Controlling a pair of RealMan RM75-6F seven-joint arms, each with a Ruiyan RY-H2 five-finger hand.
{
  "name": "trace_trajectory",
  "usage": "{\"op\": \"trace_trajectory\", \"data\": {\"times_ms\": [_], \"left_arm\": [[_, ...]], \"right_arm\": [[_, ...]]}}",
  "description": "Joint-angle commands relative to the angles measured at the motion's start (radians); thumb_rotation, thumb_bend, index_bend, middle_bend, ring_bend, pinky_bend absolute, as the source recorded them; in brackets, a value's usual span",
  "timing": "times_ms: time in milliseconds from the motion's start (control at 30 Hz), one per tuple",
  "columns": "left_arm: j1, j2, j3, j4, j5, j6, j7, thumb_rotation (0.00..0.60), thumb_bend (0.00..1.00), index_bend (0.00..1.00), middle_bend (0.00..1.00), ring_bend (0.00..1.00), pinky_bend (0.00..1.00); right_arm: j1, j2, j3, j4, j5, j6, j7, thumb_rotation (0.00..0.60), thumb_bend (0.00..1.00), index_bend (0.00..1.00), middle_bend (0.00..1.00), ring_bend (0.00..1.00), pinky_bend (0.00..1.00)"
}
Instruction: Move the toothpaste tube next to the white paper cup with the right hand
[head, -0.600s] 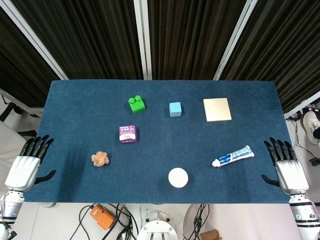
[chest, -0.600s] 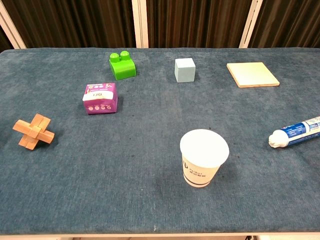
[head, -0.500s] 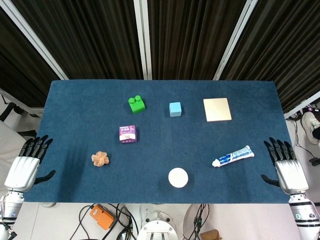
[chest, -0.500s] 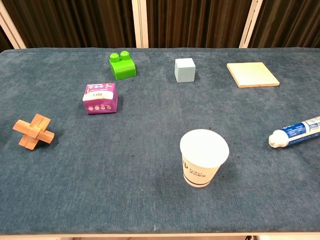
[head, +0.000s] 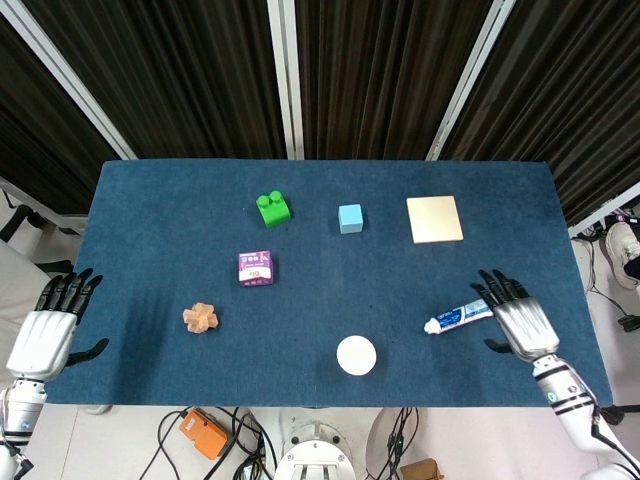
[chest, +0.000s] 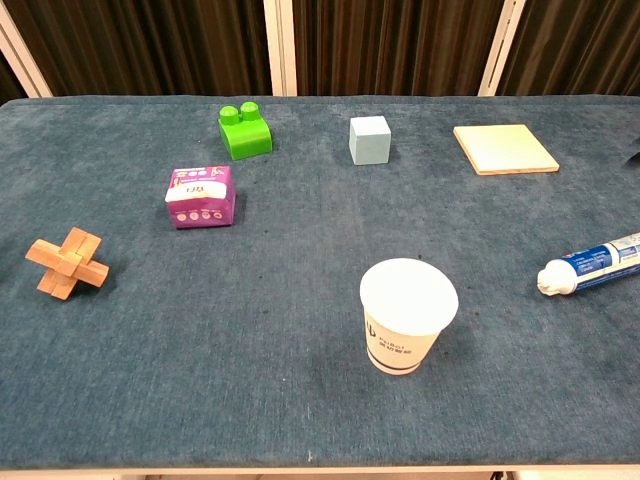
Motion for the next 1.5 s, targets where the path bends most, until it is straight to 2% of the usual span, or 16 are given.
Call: {"op": "trace_trajectory", "data": {"times_ms": [33,300,467,633,800,933,1100,1200,1367,1500], "left_arm": [[0.001,0.001,0.002,0.000,0.001,0.001,-0.001,0.600,0.13,0.00,0.00,0.00,0.04],[0.010,0.005,0.005,0.002,0.005,0.015,-0.014,0.600,0.13,0.00,0.00,0.00,0.04],[0.013,0.005,0.006,0.003,0.011,0.024,-0.019,0.600,0.13,0.00,0.00,0.00,0.04],[0.012,0.006,0.007,0.005,0.012,0.022,-0.021,0.600,0.13,0.00,0.00,0.00,0.04],[0.012,0.006,0.007,0.005,0.013,0.021,-0.023,0.600,0.13,0.00,0.00,0.00,0.04],[0.008,0.006,0.004,0.004,0.008,0.015,-0.024,0.600,0.13,0.00,0.00,0.00,0.04],[0.003,0.007,0.003,0.003,0.004,0.004,-0.019,0.600,0.13,0.00,0.00,0.00,0.04],[0.004,0.011,0.002,0.004,0.001,0.006,-0.026,0.600,0.13,0.00,0.00,0.00,0.04],[0.006,0.018,0.000,0.009,-0.004,0.009,-0.044,0.600,0.13,0.00,0.00,0.00,0.04],[0.006,0.022,0.002,0.011,0.000,0.008,-0.052,0.600,0.13,0.00,0.00,0.00,0.04]], "right_arm": [[0.076,-0.075,0.003,0.073,0.003,-0.092,-0.040,0.600,0.30,0.33,0.23,0.12,0.30],[0.122,-0.138,-0.011,0.158,0.038,-0.170,-0.027,0.600,0.38,0.51,0.35,0.26,0.41],[0.122,-0.154,-0.009,0.190,0.044,-0.145,-0.005,0.600,0.40,0.68,0.48,0.40,0.50],[0.117,-0.168,-0.002,0.217,0.044,-0.098,0.008,0.600,0.41,0.80,0.56,0.50,0.56],[0.135,-0.153,0.023,0.169,0.039,-0.065,0.003,0.600,0.41,0.86,0.61,0.55,0.60],[0.198,-0.135,0.082,0.064,0.059,-0.096,-0.028,0.600,0.41,0.86,0.61,0.55,0.60],[0.331,-0.147,0.181,-0.072,0.198,-0.261,-0.101,0.600,0.41,0.86,0.61,0.55,0.61],[0.409,-0.186,0.219,-0.098,0.312,-0.337,-0.202,0.600,0.41,0.86,0.61,0.55,0.61],[0.511,-0.266,0.234,-0.107,0.488,-0.377,-0.357,0.600,0.42,0.86,0.61,0.55,0.61],[0.578,-0.319,0.218,-0.119,0.607,-0.366,-0.459,0.600,0.42,0.86,0.61,0.55,0.61]]}}
